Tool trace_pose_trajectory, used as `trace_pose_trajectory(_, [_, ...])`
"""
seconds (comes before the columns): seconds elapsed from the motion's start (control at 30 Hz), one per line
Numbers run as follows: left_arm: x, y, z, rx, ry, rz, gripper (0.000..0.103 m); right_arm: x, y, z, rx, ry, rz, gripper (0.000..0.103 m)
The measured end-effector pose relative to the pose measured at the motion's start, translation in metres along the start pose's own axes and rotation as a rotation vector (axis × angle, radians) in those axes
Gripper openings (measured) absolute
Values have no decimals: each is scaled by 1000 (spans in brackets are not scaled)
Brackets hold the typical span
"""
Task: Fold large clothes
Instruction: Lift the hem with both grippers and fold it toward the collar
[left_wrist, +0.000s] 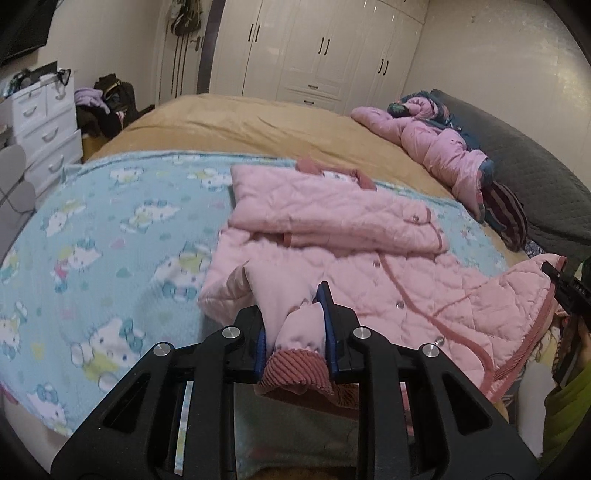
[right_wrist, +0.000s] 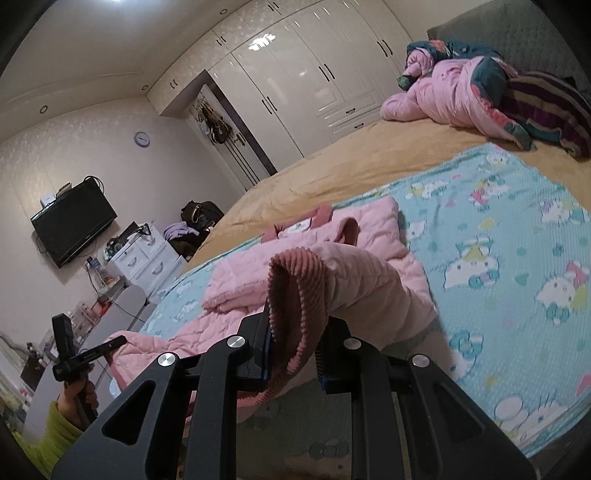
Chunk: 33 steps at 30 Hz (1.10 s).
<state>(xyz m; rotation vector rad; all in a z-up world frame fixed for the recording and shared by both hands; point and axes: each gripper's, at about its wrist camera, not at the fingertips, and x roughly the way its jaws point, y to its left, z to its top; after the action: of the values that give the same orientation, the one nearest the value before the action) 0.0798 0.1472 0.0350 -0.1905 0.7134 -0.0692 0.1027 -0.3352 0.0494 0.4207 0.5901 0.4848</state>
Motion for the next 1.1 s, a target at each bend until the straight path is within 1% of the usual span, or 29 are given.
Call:
trace_pose_trajectory(0.4, [10,-5,39,17,-55,-8,16,17,2,37,-27,-44,-10,17])
trace_pose_trajectory(0.57, [18,-2,57,21,-76,-5,16,27,0,52,-20,-69,-13,17])
trace_pose_trajectory(0.8, [35,2,88,30,-102,6,16,52,-1,84,-29,-107,-15,17])
trace_pose_trajectory(1.1, [65,10,138,22,-141,24,16,96,-9,134,-67,-108,-45,17])
